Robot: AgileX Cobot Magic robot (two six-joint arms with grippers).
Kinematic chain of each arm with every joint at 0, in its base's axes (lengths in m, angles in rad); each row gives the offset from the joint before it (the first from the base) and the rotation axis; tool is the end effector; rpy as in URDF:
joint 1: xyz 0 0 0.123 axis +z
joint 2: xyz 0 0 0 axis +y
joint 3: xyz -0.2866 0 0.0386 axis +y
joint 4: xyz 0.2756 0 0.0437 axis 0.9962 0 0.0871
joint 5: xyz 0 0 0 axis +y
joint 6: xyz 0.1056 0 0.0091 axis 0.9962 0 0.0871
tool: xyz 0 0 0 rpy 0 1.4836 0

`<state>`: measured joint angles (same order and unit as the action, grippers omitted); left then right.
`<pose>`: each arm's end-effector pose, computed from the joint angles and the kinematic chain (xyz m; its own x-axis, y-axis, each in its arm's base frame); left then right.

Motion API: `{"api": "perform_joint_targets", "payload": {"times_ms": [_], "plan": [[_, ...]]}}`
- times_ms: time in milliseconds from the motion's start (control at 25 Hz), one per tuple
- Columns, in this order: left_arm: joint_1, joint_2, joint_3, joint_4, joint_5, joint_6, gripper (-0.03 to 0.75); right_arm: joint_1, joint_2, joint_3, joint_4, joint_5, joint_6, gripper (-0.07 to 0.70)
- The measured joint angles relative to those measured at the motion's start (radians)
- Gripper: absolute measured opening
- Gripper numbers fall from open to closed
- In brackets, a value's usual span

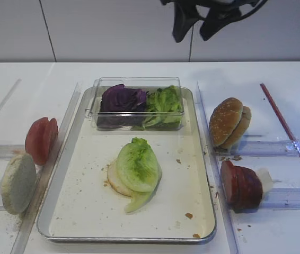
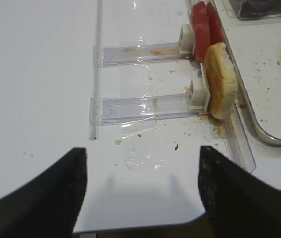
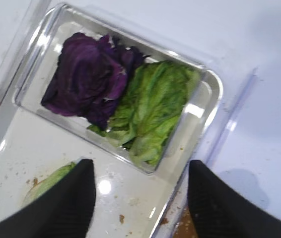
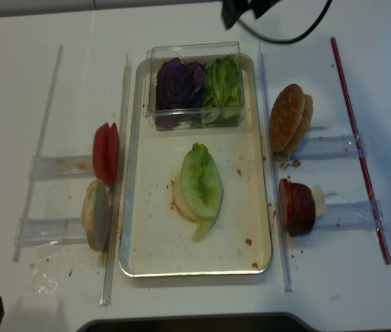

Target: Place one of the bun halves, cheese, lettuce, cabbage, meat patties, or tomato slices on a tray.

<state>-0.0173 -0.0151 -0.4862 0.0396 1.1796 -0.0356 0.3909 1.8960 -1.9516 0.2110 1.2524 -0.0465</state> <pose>0.0215 0.0035 0.2689 -0.5566 -0.0109 -0.8307 -0.0245 0.9997 0.0034 0.4058 0.1901 0.3484 -0.8343 -0.3222 -0.4473 -0.4394 0.8787 0.1867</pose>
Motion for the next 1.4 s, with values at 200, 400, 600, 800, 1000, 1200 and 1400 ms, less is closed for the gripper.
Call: {"api": "perform_joint_targets", "payload": {"times_ms": [200,400,600,800,1000,1200,1400], "plan": [[0.0,0.0,0.0,0.0,0.0,0.0,0.438,-0.129,-0.015,0.0,0.0,0.0,0.0,0.422],[0.0,0.0,0.0,0.0,0.0,0.0,0.439,-0.248,-0.038,0.014,-0.004,0.0,-0.015,0.422],[0.0,0.0,0.0,0.0,0.0,0.0,0.439,-0.361,-0.081,0.077,-0.006,0.0,-0.038,0.422],[0.0,0.0,0.0,0.0,0.0,0.0,0.439,-0.461,-0.129,0.182,-0.007,0.0,-0.069,0.422],[0.0,0.0,0.0,0.0,0.0,0.0,0.438,-0.526,-0.191,0.265,-0.007,0.0,-0.089,0.422],[0.0,0.0,0.0,0.0,0.0,0.0,0.439,-0.532,-0.268,0.357,-0.002,-0.002,-0.098,0.422],[0.0,0.0,0.0,0.0,0.0,0.0,0.439,-0.532,-0.387,0.498,0.0,-0.015,-0.105,0.422]]}}
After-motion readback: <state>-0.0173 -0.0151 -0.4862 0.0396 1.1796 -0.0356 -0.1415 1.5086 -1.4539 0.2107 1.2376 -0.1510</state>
